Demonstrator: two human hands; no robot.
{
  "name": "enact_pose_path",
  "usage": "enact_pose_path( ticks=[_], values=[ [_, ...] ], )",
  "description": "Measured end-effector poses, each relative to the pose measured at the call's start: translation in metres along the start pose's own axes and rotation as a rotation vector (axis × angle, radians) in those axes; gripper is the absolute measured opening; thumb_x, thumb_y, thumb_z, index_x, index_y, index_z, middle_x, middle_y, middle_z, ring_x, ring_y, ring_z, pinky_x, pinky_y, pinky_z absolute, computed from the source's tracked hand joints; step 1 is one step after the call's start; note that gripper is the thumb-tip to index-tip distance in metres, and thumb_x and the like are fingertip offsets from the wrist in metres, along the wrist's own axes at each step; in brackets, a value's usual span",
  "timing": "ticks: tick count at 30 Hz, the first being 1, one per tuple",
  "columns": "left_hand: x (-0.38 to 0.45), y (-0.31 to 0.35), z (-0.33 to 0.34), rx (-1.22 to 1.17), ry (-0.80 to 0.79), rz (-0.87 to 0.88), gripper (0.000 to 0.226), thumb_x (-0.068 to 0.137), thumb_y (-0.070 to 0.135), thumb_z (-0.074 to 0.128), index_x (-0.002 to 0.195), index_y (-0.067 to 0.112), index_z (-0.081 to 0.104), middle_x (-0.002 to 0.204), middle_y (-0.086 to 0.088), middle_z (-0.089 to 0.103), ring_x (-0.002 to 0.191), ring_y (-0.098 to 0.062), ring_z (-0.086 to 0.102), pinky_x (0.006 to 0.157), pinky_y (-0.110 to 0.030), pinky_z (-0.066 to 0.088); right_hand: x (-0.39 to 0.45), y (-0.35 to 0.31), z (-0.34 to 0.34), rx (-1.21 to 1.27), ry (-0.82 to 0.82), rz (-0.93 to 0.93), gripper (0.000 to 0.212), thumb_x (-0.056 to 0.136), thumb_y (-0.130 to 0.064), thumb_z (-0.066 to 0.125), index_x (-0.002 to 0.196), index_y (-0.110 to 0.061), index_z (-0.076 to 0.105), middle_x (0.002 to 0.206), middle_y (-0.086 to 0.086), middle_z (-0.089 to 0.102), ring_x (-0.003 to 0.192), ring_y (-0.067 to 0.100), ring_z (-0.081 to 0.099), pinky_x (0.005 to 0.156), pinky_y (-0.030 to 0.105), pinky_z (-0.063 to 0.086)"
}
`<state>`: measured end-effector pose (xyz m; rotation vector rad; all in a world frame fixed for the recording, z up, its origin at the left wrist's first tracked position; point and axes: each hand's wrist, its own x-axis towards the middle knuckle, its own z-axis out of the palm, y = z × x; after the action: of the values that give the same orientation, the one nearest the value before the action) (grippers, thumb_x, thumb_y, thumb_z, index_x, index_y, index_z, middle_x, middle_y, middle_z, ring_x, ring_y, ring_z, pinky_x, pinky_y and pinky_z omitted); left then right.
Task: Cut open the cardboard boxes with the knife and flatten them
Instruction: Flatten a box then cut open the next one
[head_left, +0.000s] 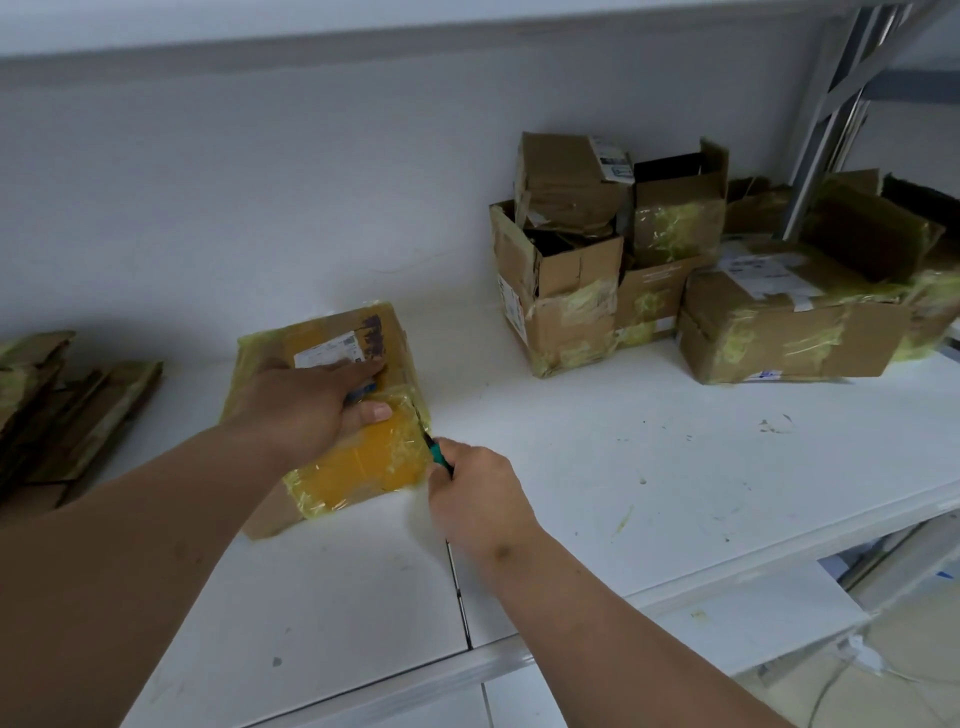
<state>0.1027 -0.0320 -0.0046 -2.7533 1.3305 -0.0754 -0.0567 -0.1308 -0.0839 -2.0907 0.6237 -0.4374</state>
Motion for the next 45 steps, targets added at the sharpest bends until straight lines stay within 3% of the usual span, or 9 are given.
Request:
enact_pose_path(
  ticks=[3, 9, 15, 23, 28, 31, 35, 38, 45],
  values=[
    [-0.001, 0.002, 0.003, 0.011, 0.002, -0.017, 0.072, 0.084, 0.075, 0.026, 0.150, 0.045, 0.026, 0.159, 0.005, 0.029, 0.144, -0.022, 0.030, 0.115, -0.031, 0.026, 0.001, 0.004, 0.004, -0.025, -0.015, 0.060, 0.025, 0.094, -0.014, 0.042, 0.101, -0.014, 0.066, 0.081, 0.001, 0.061, 0.072, 0.021, 0.057, 0.058, 0.026, 0.043],
    [0.000, 0.002, 0.002, 0.053, -0.017, -0.017, 0.077, 0.080, 0.077, 0.018, 0.150, 0.046, 0.022, 0.160, 0.006, 0.026, 0.144, -0.020, 0.031, 0.116, -0.034, 0.026, 0.003, 0.004, 0.004, -0.008, -0.033, 0.128, 0.022, 0.090, -0.010, 0.042, 0.086, -0.013, 0.064, 0.070, -0.003, 0.052, 0.064, 0.019, 0.048, 0.050, 0.023, 0.034],
    [-0.003, 0.005, 0.000, 0.077, -0.027, -0.023, 0.070, 0.087, 0.075, 0.023, 0.151, 0.047, 0.018, 0.160, 0.008, 0.023, 0.143, -0.019, 0.033, 0.112, -0.032, 0.032, 0.005, 0.005, -0.004, 0.001, -0.073, 0.182, 0.031, 0.088, -0.005, 0.044, 0.060, -0.018, 0.040, 0.059, -0.004, 0.040, 0.051, 0.012, 0.036, 0.045, 0.021, 0.029],
    [0.000, 0.010, 0.002, -0.059, -0.065, -0.061, 0.077, 0.084, 0.080, 0.026, 0.151, 0.041, 0.024, 0.157, 0.005, 0.026, 0.136, -0.025, 0.041, 0.104, -0.037, 0.042, -0.003, 0.008, -0.004, -0.173, -0.107, 0.118, 0.028, 0.089, -0.003, 0.043, 0.066, -0.018, 0.038, 0.065, -0.003, 0.042, 0.054, 0.013, 0.036, 0.045, 0.021, 0.027],
    [0.003, 0.032, 0.006, -0.110, -0.056, -0.187, 0.101, 0.066, 0.095, 0.030, 0.147, 0.036, 0.026, 0.147, -0.002, 0.034, 0.129, -0.030, 0.045, 0.099, -0.050, 0.045, -0.003, 0.009, -0.006, -0.109, -0.140, 0.181, 0.024, 0.089, -0.002, 0.042, 0.069, -0.014, 0.043, 0.065, -0.002, 0.044, 0.054, 0.014, 0.038, 0.048, 0.023, 0.030],
    [0.006, 0.037, 0.012, -0.059, 0.004, -0.226, 0.102, 0.062, 0.097, 0.026, 0.143, 0.034, 0.026, 0.141, -0.005, 0.038, 0.128, -0.033, 0.045, 0.097, -0.057, 0.044, -0.006, 0.012, -0.009, -0.061, -0.143, 0.214, 0.024, 0.086, -0.001, 0.040, 0.067, -0.015, 0.043, 0.064, -0.002, 0.043, 0.054, 0.014, 0.036, 0.049, 0.025, 0.030],
    [0.007, 0.033, 0.014, -0.096, 0.043, -0.204, 0.090, 0.074, 0.086, 0.033, 0.143, 0.028, 0.027, 0.138, -0.004, 0.041, 0.121, -0.031, 0.050, 0.092, -0.050, 0.049, -0.012, 0.012, -0.011, -0.064, -0.104, 0.163, 0.028, 0.088, -0.003, 0.041, 0.064, -0.019, 0.039, 0.064, -0.003, 0.042, 0.055, 0.014, 0.036, 0.049, 0.025, 0.029],
    [0.008, 0.024, 0.008, -0.112, 0.017, -0.166, 0.084, 0.079, 0.083, 0.032, 0.147, 0.036, 0.021, 0.138, -0.003, 0.040, 0.116, -0.031, 0.054, 0.091, -0.044, 0.050, -0.013, 0.007, -0.007, -0.092, -0.083, 0.102, 0.026, 0.089, -0.004, 0.041, 0.067, -0.018, 0.040, 0.064, -0.002, 0.043, 0.056, 0.017, 0.038, 0.047, 0.025, 0.028],
    [0.008, 0.005, -0.014, -0.089, 0.031, -0.159, 0.082, 0.081, 0.085, 0.020, 0.152, 0.043, 0.018, 0.154, -0.001, 0.035, 0.138, -0.027, 0.037, 0.105, -0.040, 0.036, -0.010, 0.003, 0.008, -0.131, 0.093, -0.103, 0.017, 0.097, -0.011, 0.044, 0.103, -0.013, 0.060, 0.082, 0.005, 0.052, 0.068, 0.020, 0.046, 0.050, 0.021, 0.028]
  ],
)
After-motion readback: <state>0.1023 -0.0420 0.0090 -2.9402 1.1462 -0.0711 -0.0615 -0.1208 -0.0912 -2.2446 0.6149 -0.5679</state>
